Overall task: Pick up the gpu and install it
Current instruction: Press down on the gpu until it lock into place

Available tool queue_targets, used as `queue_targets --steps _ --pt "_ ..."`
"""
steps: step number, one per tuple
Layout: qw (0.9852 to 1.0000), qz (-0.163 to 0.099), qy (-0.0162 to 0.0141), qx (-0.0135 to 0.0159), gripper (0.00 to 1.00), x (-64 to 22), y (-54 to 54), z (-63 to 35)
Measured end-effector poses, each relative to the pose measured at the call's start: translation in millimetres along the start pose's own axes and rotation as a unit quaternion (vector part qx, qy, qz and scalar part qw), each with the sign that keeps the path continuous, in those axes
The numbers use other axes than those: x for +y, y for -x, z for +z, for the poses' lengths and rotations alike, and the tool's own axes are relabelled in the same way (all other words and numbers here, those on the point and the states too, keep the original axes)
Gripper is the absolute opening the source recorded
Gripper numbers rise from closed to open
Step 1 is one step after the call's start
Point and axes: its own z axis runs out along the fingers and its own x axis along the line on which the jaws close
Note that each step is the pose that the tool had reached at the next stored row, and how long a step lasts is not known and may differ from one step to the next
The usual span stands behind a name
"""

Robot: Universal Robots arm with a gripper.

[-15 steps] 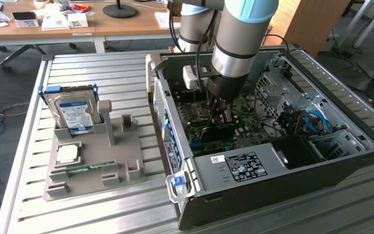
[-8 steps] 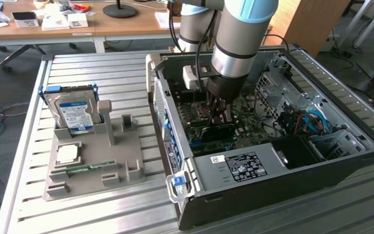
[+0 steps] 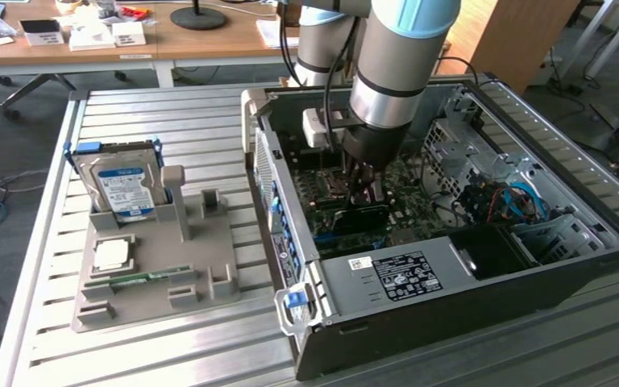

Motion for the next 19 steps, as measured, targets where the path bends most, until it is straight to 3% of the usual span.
queue_targets --steps 10,19 --pt "1.0000 0.000 -0.0006 -0.0011 0.11 -0.1 0.4 -3.6" --pt "1.0000 0.000 0.0000 0.0000 0.11 -0.3 1.5 -24.2"
